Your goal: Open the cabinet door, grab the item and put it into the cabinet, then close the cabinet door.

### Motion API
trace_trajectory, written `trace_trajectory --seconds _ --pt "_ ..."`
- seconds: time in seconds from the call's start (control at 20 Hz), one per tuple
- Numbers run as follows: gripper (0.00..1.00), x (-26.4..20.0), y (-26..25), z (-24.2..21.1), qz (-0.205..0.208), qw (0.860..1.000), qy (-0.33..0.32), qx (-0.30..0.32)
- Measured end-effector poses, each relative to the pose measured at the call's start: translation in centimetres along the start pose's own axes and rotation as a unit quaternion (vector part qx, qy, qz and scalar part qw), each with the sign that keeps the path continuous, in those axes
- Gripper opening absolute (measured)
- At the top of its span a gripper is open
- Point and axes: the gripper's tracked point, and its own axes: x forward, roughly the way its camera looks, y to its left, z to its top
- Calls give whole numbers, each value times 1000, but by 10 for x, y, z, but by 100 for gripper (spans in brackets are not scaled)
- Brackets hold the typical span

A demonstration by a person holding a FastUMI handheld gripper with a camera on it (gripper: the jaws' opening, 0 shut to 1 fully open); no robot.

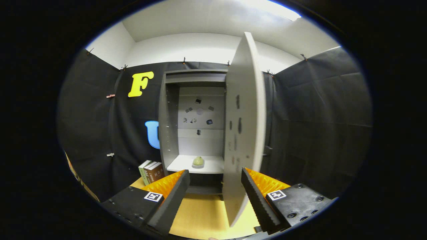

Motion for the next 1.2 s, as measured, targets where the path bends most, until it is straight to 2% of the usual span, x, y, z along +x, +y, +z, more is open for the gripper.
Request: trace_trajectory --seconds 0.2,0.45,0.55,0.8,0.95,1.2 --pt "97 -5 -61 -10 -27 1000 2 2" --pt "97 30 -122 -32 -40 998 24 37" --pt "97 73 -97 -40 -24 998 32 52" --pt "98 101 -91 -49 24 996 46 67" --pt "98 106 -91 -52 27 997 44 54" --pt "94 105 -86 -52 7 997 53 54"
